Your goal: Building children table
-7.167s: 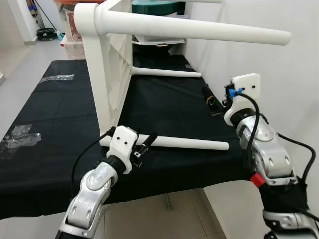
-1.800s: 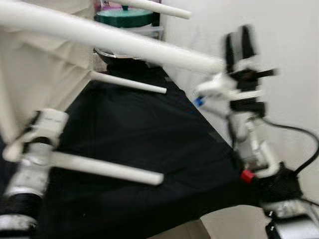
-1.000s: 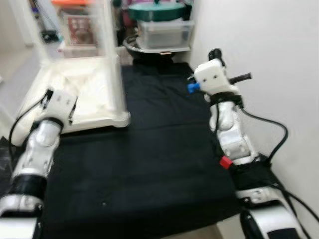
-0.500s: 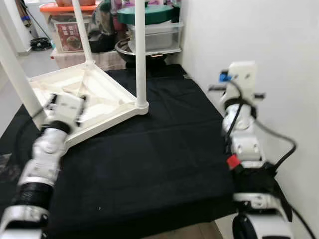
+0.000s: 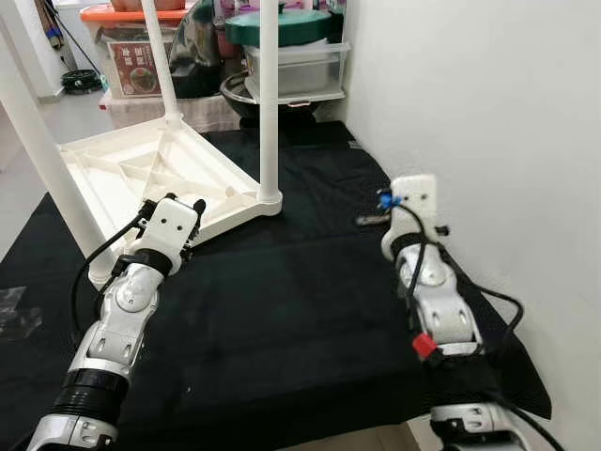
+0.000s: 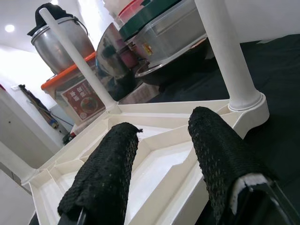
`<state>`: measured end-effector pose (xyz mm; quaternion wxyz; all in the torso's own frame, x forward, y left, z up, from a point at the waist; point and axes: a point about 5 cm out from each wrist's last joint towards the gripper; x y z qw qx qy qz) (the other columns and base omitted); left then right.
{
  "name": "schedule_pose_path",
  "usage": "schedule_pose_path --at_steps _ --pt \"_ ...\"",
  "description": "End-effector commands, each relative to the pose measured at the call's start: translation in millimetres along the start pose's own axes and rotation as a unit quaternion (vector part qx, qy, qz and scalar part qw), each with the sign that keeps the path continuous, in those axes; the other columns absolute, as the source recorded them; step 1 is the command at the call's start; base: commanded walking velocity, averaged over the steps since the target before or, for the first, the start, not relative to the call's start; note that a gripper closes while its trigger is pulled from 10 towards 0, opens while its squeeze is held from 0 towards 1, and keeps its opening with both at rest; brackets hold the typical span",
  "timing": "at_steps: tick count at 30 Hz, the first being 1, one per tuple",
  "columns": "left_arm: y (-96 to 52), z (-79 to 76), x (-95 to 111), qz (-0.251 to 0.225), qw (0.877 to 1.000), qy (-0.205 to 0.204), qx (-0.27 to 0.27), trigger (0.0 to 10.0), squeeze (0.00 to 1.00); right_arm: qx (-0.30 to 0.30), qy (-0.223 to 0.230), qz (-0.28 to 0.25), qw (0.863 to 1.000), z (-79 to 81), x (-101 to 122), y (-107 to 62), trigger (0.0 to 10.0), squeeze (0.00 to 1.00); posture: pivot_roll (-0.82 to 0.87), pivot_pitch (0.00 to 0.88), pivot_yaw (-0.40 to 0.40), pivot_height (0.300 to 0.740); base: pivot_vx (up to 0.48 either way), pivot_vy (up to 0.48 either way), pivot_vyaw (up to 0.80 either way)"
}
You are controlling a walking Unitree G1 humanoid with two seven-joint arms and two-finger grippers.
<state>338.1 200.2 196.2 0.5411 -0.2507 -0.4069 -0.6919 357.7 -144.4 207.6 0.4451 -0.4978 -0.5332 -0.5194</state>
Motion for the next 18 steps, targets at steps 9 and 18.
schedule_pose_path --at_steps 9,18 --pt "6.2 72.0 -32 0.075 0.993 0.054 0.071 10.0 0.0 -0.001 0.002 0.008 1.0 -1.0 3 -2.9 10.0 0.0 0.04 0.025 -0.04 0.74 0.0 0.0 0.0" --pt "-13.7 145.7 -51 0.153 0.956 0.118 0.222 10.0 0.0 -0.002 -0.002 0.008 1.0 -5.4 4 -3.1 10.0 0.0 0.04 0.028 -0.047 0.74 0.0 0.0 0.0"
Point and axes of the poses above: a point about 5 cm out from each wrist's last joint towards the gripper, its own y axis pointing out of the wrist towards the gripper, its own x axis along the axis of the wrist's last joint, z = x × y, and after that the axes turned 5 degrees about y, right-handed
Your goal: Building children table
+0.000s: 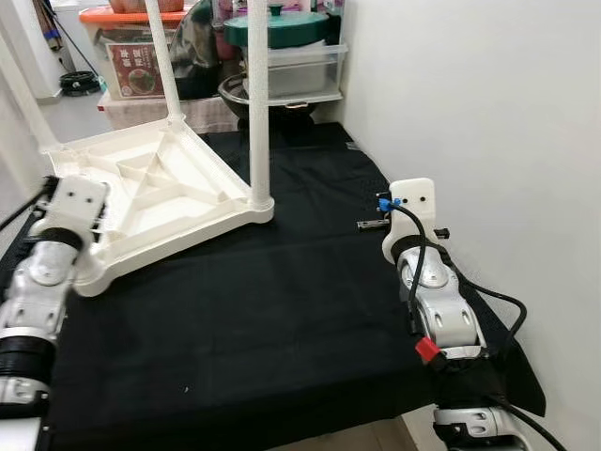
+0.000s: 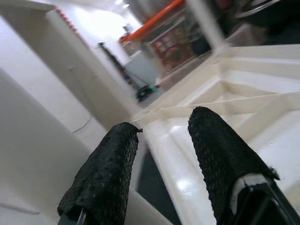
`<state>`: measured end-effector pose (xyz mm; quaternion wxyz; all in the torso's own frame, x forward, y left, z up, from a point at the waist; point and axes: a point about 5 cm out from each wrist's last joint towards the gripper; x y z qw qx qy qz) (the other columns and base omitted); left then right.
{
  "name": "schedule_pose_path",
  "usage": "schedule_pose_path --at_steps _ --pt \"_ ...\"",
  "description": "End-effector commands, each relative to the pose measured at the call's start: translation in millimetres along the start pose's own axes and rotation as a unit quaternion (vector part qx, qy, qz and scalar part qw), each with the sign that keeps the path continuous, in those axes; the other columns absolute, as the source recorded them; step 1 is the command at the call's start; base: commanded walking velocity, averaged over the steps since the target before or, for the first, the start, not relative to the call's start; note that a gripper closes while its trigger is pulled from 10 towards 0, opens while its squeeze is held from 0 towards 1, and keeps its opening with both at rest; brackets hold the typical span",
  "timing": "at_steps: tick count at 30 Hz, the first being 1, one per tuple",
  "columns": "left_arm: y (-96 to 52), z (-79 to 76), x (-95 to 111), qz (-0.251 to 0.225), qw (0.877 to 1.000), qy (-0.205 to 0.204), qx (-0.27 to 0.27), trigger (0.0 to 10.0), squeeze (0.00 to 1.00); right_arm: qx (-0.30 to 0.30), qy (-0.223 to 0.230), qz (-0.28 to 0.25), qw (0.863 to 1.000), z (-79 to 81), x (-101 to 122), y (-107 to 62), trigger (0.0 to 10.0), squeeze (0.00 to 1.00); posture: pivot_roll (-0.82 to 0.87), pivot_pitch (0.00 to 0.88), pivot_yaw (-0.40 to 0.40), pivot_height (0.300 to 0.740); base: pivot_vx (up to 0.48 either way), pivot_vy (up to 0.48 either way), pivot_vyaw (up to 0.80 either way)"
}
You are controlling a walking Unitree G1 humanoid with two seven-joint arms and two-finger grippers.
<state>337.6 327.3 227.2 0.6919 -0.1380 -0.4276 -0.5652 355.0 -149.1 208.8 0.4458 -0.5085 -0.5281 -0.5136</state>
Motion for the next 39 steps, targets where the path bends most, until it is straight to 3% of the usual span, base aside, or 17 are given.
schedule_pose_path --at_steps 1,4,11,14,15,19,21,22,23,24,26,28,31,33,34,38,39 --pt "-1.4 23.0 -13 0.035 0.997 0.021 0.058 10.0 0.0 0.002 0.004 -0.003 1.0 -0.6 3 -0.7 10.0 0.0 0.04 0.028 -0.047 0.74 0.0 0.0 0.0" --pt "-7.1 46.8 -26 0.067 0.988 0.052 0.127 10.0 0.0 -0.003 0.004 0.0 1.0 -4.3 3 -0.3 10.0 0.0 0.04 0.028 -0.047 0.74 0.0 0.0 0.0" --pt "-14.0 56.8 -43 0.097 0.98 0.077 0.155 10.0 0.0 -0.004 0.006 0.001 1.0 -7.2 5 0.2 10.0 0.0 0.04 0.018 -0.045 0.74 0.0 0.0 0.0" --pt "-13.6 35.9 -39 0.085 0.989 0.045 0.112 10.0 0.0 0.002 0.014 0.005 1.0 -4.6 3 -0.2 10.0 0.0 0.04 0.014 -0.046 0.74 0.0 0.0 0.0" --pt "-13.9 12.4 -32 0.065 0.995 0.028 0.066 10.0 0.0 0.015 0.018 0.01 1.0 -1.0 2 -0.5 10.0 0.0 0.04 0.01 -0.048 0.74 0.0 0.0 0.0" --pt "-19.6 -25.4 -19 0.03 0.999 -0.011 -0.001 10.0 0.0 0.035 0.029 0.022 0.999 4.4 -2 -1.2 10.0 0.0 0.04 0.011 -0.046 0.74 0.0 0.0 0.0" --pt "-33.8 -77.0 -14 0.028 0.989 -0.029 -0.142 10.0 0.0 0.052 0.031 0.037 0.997 8.2 -7 -3.4 10.0 0.0 0.03 0.012 -0.039 0.74 0.0 0.0 0.0" --pt "-39.3 -92.5 -12 0.029 0.982 -0.033 -0.186 10.0 0.0 0.057 0.031 0.042 0.997 9.2 -8 -4.3 10.0 0.0 0.03 0.012 -0.039 0.74 0.0 0.0 0.0" --pt "-39.3 -92.5 -12 0.029 0.982 -0.033 -0.186 10.0 0.0 0.057 0.031 0.042 0.997 9.2 -8 -4.3 10.0 0.0 0.03 0.012 -0.039 0.74 0.0 0.0 0.0" --pt "-43.1 -107.0 -8 0.025 0.971 -0.038 -0.235 10.0 0.0 0.059 0.032 0.044 0.997 9.7 -10 -6.2 10.0 0.0 0.03 0.02 -0.041 0.74 0.0 0.0 0.0" --pt "-43.1 -107.0 -8 0.025 0.971 -0.038 -0.235 10.0 0.0 0.059 0.032 0.044 0.997 9.7 -10 -6.2 10.0 0.0 0.03 0.02 -0.041 0.74 0.0 0.0 0.0" --pt "-37.6 -114.3 4 -0.009 0.959 -0.016 -0.282 10.0 0.0 0.061 0.033 0.047 0.997 8.4 -12 -10.8 10.0 0.0 0.02 0.037 -0.033 0.74 0.0 0.0 0.0" --pt "-32.6 -115.0 7 -0.014 0.952 -0.003 -0.306 10.0 0.0 0.06 0.033 0.048 0.996 7.4 -13 -12.7 10.0 0.0 0.02 0.038 -0.032 0.74 0.0 0.0 0.0" --pt "-19.0 -108.6 18 -0.036 0.937 0.019 -0.347 10.0 0.0 0.057 0.041 0.048 0.996 6.1 -13 -16.2 10.0 0.0 0.02 0.07 -0.025 0.74 0.0 0.0 0.0" --pt "-10.0 -101.9 26 -0.044 0.928 0.025 -0.368 10.0 1.0 0.056 0.044 0.051 0.996 5.9 -13 -17.8 10.0 0.0 0.02 0.088 -0.021 0.74 0.0 0.0 0.0" --pt "1.3 -90.7 40 -0.057 0.908 0.034 -0.413 10.0 1.0 0.054 0.052 0.058 0.995 4.8 -14 -21.6 10.0 0.0 0.03 0.103 -0.021 0.74 0.0 0.0 0.0" --pt "2.9 -88.0 41 -0.053 0.892 0.048 -0.446 10.0 1.0 0.054 0.052 0.06 0.995 4.0 -14 -22.7 10.0 0.0 0.03 0.122 -0.02 0.74 0.0 0.0 0.0"
Point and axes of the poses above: a point about 5 cm out from each wrist's last joint towards the gripper, its own y axis pointing out of the wrist towards the gripper, its own x axis along the axis of the wrist's last joint, z = x × y, and after that the axes turned 5 degrees about y, right-handed
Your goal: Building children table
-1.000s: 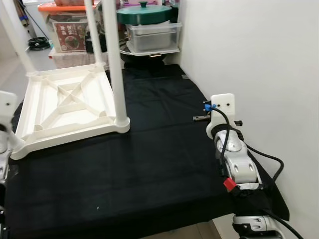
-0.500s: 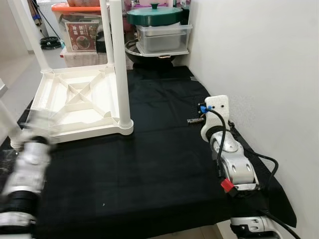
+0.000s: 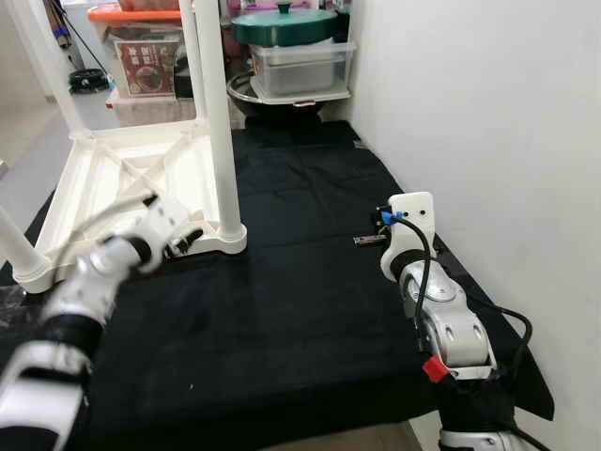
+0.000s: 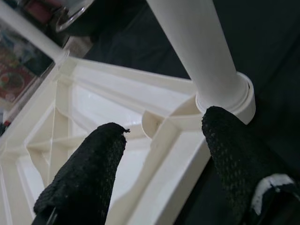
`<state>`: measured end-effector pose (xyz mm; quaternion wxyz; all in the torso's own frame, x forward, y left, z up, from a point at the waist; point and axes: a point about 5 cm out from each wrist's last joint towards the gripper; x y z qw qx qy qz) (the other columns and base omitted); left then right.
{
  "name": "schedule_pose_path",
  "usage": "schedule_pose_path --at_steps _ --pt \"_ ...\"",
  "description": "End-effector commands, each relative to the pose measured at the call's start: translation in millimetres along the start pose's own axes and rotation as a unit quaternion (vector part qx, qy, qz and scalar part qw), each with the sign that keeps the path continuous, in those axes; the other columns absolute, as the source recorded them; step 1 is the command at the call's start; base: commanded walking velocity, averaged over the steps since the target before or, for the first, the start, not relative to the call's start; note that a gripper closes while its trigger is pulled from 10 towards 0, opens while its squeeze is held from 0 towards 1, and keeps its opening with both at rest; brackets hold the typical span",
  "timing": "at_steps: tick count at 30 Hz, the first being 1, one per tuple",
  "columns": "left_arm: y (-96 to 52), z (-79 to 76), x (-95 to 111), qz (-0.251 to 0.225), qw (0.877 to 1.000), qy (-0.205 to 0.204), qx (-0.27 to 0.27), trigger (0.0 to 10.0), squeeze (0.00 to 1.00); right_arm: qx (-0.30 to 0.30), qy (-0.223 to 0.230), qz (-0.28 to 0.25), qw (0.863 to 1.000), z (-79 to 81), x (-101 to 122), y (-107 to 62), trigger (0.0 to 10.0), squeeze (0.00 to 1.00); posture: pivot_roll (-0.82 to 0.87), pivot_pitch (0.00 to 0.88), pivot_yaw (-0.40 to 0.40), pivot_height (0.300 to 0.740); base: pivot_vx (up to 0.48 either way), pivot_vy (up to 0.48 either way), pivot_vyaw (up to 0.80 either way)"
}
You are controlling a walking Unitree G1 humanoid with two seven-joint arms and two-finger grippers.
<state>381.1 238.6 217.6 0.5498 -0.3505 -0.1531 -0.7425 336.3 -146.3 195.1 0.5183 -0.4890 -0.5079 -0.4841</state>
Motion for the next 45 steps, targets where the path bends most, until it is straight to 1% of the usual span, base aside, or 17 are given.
schedule_pose_path --at_steps 1,2,3,5,6,8,11,14,16,18,21,23,27,30,37,40,45 --pt "-3.8 -1.4 -10 0.039 0.995 0.01 -0.086 10.0 1.0 0.003 0.008 0.013 1.0 0.2 -4 -3.2 10.0 0.0 0.03 0.13 -0.019 0.74 0.0 0.0 0.0" --pt "-3.8 -1.4 -10 0.039 0.995 0.01 -0.086 10.0 1.0 0.003 0.008 0.013 1.0 0.2 -4 -3.2 10.0 0.0 0.03 0.13 -0.019 0.74 0.0 0.0 0.0" --pt "-9.1 8.1 -14 0.067 0.989 0.025 -0.126 10.0 1.0 0.003 0.004 0.016 1.0 -1.2 -5 -4.8 10.0 0.0 0.03 0.144 -0.015 0.74 0.0 0.0 0.0" --pt "-11.8 12.6 -17 0.082 0.987 0.029 -0.135 10.0 1.0 0.003 0.004 0.016 1.0 -1.7 -4 -5.7 10.0 0.0 0.03 0.148 -0.014 0.74 0.0 0.0 0.0" --pt "-17.3 19.1 -21 0.11 0.98 0.041 -0.163 10.0 0.0 0.0 0.005 0.018 1.0 -3.3 -3 -7.8 10.0 0.0 0.03 0.164 -0.017 0.74 0.0 0.0 0.0" --pt "-18.4 20.4 -22 0.115 0.978 0.043 -0.169 10.0 0.0 -0.001 0.005 0.018 1.0 -3.7 -3 -8.5 10.0 0.0 0.03 0.164 -0.017 0.74 0.0 0.0 0.0" --pt "-24.3 27.9 -27 0.154 0.967 0.049 -0.195 10.0 0.0 0.001 0.001 0.021 1.0 -5.7 0 -13.1 10.0 0.0 0.01 0.196 -0.015 0.74 0.0 0.0 0.0" --pt "-25.0 31.8 -28 0.169 0.966 0.055 -0.188 10.0 0.0 -0.002 -0.001 0.023 1.0 -8.0 1 -15.6 10.0 0.0 0.01 0.212 -0.015 0.74 0.0 0.0 0.0" --pt "-25.5 36.9 -27 0.18 0.965 0.073 -0.174 10.0 0.0 -0.005 -0.004 0.022 1.0 -10.8 3 -19.1 10.0 0.0 0.0 0.235 -0.013 0.74 0.0 0.0 0.0" --pt "-25.8 38.8 -27 0.182 0.965 0.075 -0.173 10.0 0.0 -0.005 -0.005 0.023 1.0 -11.6 4 -20.8 10.0 0.0 0.0 0.239 -0.014 0.74 0.0 0.0 0.0" --pt "-27.8 48.4 -24 0.189 0.965 0.091 -0.157 10.0 0.0 -0.011 -0.005 0.021 1.0 -15.0 7 -22.6 10.0 0.0 0.0 0.252 -0.017 0.74 0.0 0.0 0.0" --pt "-27.8 48.4 -24 0.189 0.965 0.091 -0.157 10.0 0.0 -0.011 -0.005 0.021 1.0 -15.0 7 -22.6 10.0 0.0 0.0 0.252 -0.017 0.74 0.0 0.0 0.0" --pt "-35.4 55.2 -29 0.216 0.959 0.1 -0.157 10.0 0.0 -0.013 -0.005 0.023 1.0 -17.6 9 -22.2 10.0 0.0 0.0 0.259 -0.015 0.74 0.0 0.0 0.0" --pt "-37.4 56.0 -31 0.222 0.957 0.102 -0.157 10.0 0.0 -0.014 -0.005 0.022 1.0 -17.9 10 -22.1 10.0 0.0 0.0 0.259 -0.015 0.74 0.0 0.0 0.0" --pt "-52.9 58.6 -48 0.271 0.942 0.1 -0.172 10.0 0.0 -0.021 -0.005 0.022 1.0 -23.7 14 -26.6 10.0 0.0 -0.01 0.275 -0.012 0.74 0.0 0.0 0.0" --pt "-54.3 58.3 -50 0.276 0.94 0.099 -0.175 10.0 0.0 -0.022 -0.006 0.021 1.0 -25.0 16 -26.6 10.0 0.0 -0.02 0.276 -0.014 0.74 0.0 0.0 0.0" --pt "-59.7 55.6 -57 0.296 0.93 0.103 -0.193 10.0 0.0 -0.033 -0.004 0.012 0.999 -31.9 25 -27.0 10.0 0.0 -0.03 0.281 -0.013 0.74 0.0 0.0 0.0"
Point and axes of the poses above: a point about 5 cm out from each wrist's last joint towards the gripper, its own y axis pointing out of the wrist towards the gripper, its own x axis along the axis of the wrist's last joint, z = x × y, and after that the axes turned 5 degrees about y, right-handed
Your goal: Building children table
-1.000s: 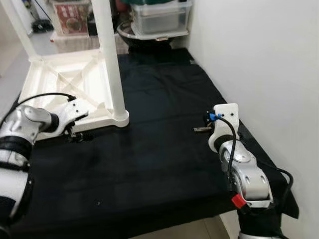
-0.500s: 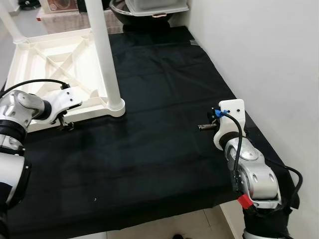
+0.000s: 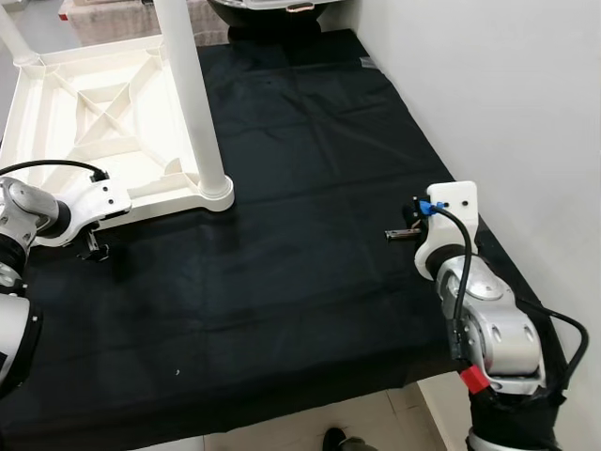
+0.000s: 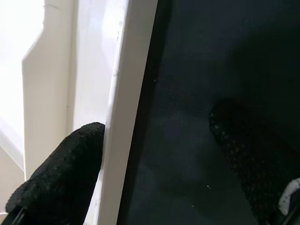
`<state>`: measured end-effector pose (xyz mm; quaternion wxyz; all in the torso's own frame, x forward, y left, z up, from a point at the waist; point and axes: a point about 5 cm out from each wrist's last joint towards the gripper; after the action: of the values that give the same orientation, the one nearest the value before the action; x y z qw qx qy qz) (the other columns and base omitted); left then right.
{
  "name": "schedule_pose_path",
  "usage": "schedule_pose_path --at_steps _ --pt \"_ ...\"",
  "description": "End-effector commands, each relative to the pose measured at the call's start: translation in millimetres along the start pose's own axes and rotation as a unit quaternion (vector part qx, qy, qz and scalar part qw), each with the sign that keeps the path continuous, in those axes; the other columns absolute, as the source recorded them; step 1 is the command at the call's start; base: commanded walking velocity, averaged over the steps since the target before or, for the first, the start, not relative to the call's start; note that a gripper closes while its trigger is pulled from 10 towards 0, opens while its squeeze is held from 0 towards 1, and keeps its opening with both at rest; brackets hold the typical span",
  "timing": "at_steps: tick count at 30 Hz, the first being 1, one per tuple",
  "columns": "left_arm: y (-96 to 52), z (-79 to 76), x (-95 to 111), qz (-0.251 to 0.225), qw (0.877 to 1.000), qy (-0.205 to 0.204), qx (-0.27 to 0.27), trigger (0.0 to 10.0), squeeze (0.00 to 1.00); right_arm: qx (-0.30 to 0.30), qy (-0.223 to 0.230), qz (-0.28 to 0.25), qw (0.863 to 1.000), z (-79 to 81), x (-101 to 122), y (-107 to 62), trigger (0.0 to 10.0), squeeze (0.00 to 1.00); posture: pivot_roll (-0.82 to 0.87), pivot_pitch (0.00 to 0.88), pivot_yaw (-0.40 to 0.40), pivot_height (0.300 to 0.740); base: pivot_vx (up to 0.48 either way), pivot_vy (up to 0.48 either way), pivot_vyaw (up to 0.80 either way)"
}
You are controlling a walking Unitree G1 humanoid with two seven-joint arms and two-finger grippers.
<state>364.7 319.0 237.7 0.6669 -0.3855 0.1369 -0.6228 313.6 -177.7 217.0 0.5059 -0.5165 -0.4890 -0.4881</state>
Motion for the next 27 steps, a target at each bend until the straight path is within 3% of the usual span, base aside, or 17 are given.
schedule_pose_path --at_steps 1,2,4,12,18,27 --pt "-1.3 -9.5 -20 0.037 0.999 -0.004 -0.027 10.0 0.0 -0.003 0.003 -0.004 1.0 -3.0 4 -2.5 10.0 0.0 -0.03 0.281 -0.013 0.74 0.0 0.0 0.0" --pt "-0.9 -10.7 -21 0.039 0.999 -0.006 -0.029 10.0 0.0 -0.005 0.003 -0.007 1.0 -4.8 7 -2.9 10.0 0.0 -0.04 0.28 -0.017 0.74 0.0 0.0 0.0" --pt "-0.2 -13.3 -23 0.042 0.998 -0.006 -0.036 0.0 0.0 -0.006 0.0 -0.01 1.0 -6.6 9 -3.2 10.0 0.0 -0.04 0.28 -0.017 0.74 0.0 0.0 0.0" --pt "4.9 -27.3 -26 0.033 0.995 -0.017 -0.097 0.0 0.0 -0.016 -0.002 -0.021 1.0 -13.2 19 -2.2 10.0 0.0 -0.05 0.281 -0.021 0.74 0.0 0.0 0.0" --pt "4.7 -36.4 -24 0.018 0.984 -0.026 -0.173 0.0 0.0 -0.021 -0.006 -0.026 0.999 -17.6 23 1.8 10.0 0.0 -0.04 0.272 -0.02 0.74 0.0 0.0 0.0" --pt "0.4 -54.6 -28 0.014 0.952 0.012 -0.306 0.0 0.0 -0.041 -0.003 -0.04 0.998 -28.8 30 9.9 10.0 0.0 -0.01 0.251 -0.01 0.74 0.0 0.0 0.0"
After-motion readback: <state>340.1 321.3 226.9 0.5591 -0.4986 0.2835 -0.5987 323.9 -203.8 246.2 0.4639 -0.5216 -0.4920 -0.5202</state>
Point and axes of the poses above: a point about 5 cm out from each wrist's last joint towards the gripper, its own y axis pointing out of the wrist towards the gripper, its own x axis along the axis of the wrist's last joint, z = x × y, and after that the axes turned 5 degrees about y, right-handed
